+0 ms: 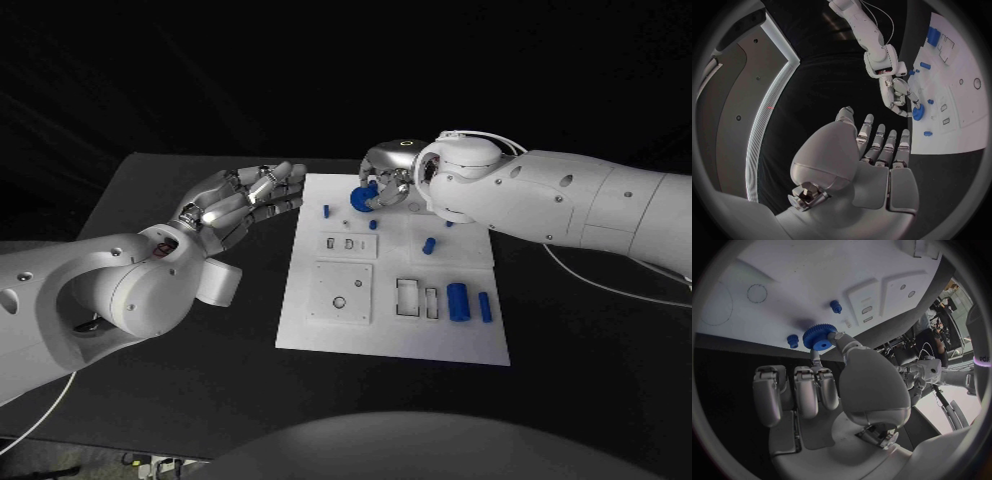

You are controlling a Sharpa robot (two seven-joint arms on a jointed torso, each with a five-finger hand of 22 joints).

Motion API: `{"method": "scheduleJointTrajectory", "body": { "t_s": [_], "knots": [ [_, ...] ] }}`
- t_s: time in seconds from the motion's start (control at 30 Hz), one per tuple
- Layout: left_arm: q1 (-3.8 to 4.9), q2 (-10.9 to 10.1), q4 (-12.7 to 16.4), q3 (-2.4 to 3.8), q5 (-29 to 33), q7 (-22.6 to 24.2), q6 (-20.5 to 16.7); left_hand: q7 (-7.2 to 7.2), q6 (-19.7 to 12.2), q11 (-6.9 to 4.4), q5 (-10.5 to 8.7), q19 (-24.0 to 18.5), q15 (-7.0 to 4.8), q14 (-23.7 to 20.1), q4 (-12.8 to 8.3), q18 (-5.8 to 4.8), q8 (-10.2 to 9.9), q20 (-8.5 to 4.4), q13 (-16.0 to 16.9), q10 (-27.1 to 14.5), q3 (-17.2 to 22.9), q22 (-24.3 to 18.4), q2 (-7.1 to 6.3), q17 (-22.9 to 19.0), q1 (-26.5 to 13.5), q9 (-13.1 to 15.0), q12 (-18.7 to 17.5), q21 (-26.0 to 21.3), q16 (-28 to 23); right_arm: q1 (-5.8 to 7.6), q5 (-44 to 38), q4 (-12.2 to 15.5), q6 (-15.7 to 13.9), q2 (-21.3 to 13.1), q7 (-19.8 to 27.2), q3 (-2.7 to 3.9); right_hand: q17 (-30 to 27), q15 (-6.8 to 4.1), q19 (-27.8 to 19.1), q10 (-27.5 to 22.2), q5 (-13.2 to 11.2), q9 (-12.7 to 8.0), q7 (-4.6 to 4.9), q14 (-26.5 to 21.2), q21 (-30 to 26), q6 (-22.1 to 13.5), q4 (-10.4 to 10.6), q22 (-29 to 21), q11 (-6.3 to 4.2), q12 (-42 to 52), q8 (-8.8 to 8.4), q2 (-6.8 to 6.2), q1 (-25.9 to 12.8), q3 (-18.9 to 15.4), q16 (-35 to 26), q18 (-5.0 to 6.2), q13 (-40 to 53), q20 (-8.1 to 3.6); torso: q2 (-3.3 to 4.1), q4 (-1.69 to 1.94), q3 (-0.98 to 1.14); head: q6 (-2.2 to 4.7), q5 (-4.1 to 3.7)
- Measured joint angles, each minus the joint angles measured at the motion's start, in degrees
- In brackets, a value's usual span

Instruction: Assemble the parts on the task board

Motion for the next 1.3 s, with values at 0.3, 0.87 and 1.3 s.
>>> {"method": "scheduleJointTrajectory", "body": {
  "t_s": [0.3,0.87,1.3],
  "knots": [
    [-0.01,0.2,-0.3,-0.01,0.0,0.0,0.1,0.00,0.0,0.00,0.00,0.0,0.00,0.0,0.0,0.00,0.0,0.00,0.0,0.0,0.0,0.0,0.00,0.0,0.0,0.0,0.0,0.0,0.0,-0.57,-0.7,-1.6,0.1,0.6,-0.7,0.26,0.0,0.21,0.0,0.0,0.0,0.0,0.00,-0.2,-0.5,0.0,0.0,0.0,0.00,0.0,-0.22,0.08,0.1,0.3,0.0,0.00,0.0,0.00,-0.04,0.03,0.10,0.00,0.15],
    [-0.02,0.1,-0.3,-0.01,0.0,-0.1,0.2,0.00,0.0,0.00,0.00,0.0,0.00,0.0,0.0,0.00,0.0,0.00,0.0,0.0,0.0,0.0,0.00,0.0,0.0,0.0,0.0,0.0,0.0,-1.93,-2.1,-2.3,-2.8,0.7,-1.6,0.05,0.0,0.59,0.0,0.0,0.1,0.0,0.01,-0.1,-1.3,0.0,-0.3,0.0,0.45,0.0,-2.45,0.54,0.6,1.5,0.0,0.01,0.0,0.42,0.19,0.22,0.36,0.00,0.54],
    [-0.03,0.4,-0.6,-0.01,0.0,-0.3,0.4,0.00,0.0,0.00,0.00,0.0,0.00,0.0,0.0,0.00,0.2,0.00,0.0,0.0,0.0,0.0,0.00,0.0,0.0,0.0,0.0,0.0,0.0,-2.07,-2.1,-2.1,-1.8,0.5,-2.0,0.01,0.0,1.25,0.2,0.0,-8.6,-5.9,-1.00,0.0,-1.8,-3.0,-0.3,0.0,1.23,0.0,-11.60,1.30,-0.7,2.9,0.0,0.01,0.0,1.04,0.06,0.23,0.34,0.00,0.30]
  ]
}}
